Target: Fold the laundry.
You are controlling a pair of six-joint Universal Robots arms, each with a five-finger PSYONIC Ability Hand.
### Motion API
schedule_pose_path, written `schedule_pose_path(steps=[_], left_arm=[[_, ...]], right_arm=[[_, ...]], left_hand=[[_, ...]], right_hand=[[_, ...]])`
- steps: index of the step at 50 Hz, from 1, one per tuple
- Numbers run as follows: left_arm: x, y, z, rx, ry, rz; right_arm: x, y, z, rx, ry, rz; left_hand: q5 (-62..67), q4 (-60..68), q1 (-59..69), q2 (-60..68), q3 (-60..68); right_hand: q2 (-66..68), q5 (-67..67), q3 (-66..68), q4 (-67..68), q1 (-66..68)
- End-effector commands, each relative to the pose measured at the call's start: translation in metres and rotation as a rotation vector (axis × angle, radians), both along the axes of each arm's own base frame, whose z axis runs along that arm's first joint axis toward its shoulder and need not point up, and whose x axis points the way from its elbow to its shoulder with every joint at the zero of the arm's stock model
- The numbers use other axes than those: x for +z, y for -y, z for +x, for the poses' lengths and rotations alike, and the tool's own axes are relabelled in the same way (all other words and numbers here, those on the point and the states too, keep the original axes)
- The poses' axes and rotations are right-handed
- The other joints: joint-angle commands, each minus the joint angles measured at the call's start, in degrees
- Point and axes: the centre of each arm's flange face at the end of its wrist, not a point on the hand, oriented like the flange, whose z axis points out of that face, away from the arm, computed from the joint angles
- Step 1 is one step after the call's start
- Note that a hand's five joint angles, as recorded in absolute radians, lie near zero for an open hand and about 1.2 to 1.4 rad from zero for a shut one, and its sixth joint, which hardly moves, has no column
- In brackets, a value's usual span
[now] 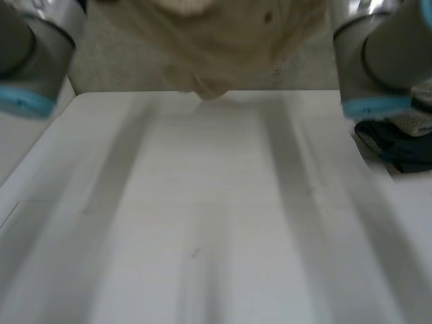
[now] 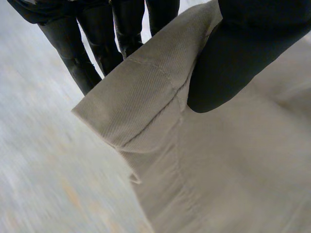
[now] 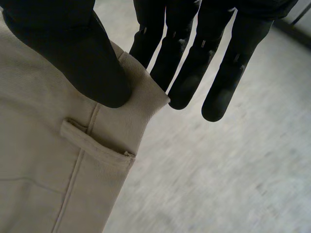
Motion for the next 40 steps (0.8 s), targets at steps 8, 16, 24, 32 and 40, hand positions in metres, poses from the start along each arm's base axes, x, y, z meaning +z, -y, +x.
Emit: schedule_pose_path(steps=[8, 16, 24, 32, 40], left_arm=[[-0.210, -0.032, -0.016, -0.154, 0.295, 0.548], [-0.222, -0.081, 0.001, -0.162, 0.477, 0.688], [-0.198, -0.163, 0.022, -0.236, 0.707, 0.915], [-0.188, -0.227, 0.035, -0.380, 0.924, 1.162], [-0.172, -0.202, 0.019, -0.341, 0.870, 1.014]], right_arm=[[-0.224, -0.011, -0.022, -0.047, -0.432, 0.715], [-0.240, -0.038, -0.049, -0.082, -0.572, 0.858], [-0.216, -0.103, -0.087, -0.046, -0.909, 1.063], [-0.212, -0.144, -0.111, 0.006, -1.133, 1.088], [-0.210, -0.138, -0.106, 0.005, -1.046, 1.047]], left_hand=[[11.0, 9.5, 12.8, 9.9, 10.2], [12.7, 11.2, 14.5, 11.6, 11.8], [12.7, 11.2, 14.5, 11.6, 11.8], [12.7, 11.2, 14.5, 11.6, 11.8], [4.6, 3.1, 6.4, 3.5, 3.8]], right_hand=[[12.9, 12.8, 11.9, 11.5, 17.2], [12.9, 12.8, 11.9, 11.5, 17.2], [12.9, 12.8, 11.9, 11.5, 17.2], [12.9, 12.8, 11.9, 11.5, 17.2], [12.9, 12.8, 11.9, 11.5, 17.2]])
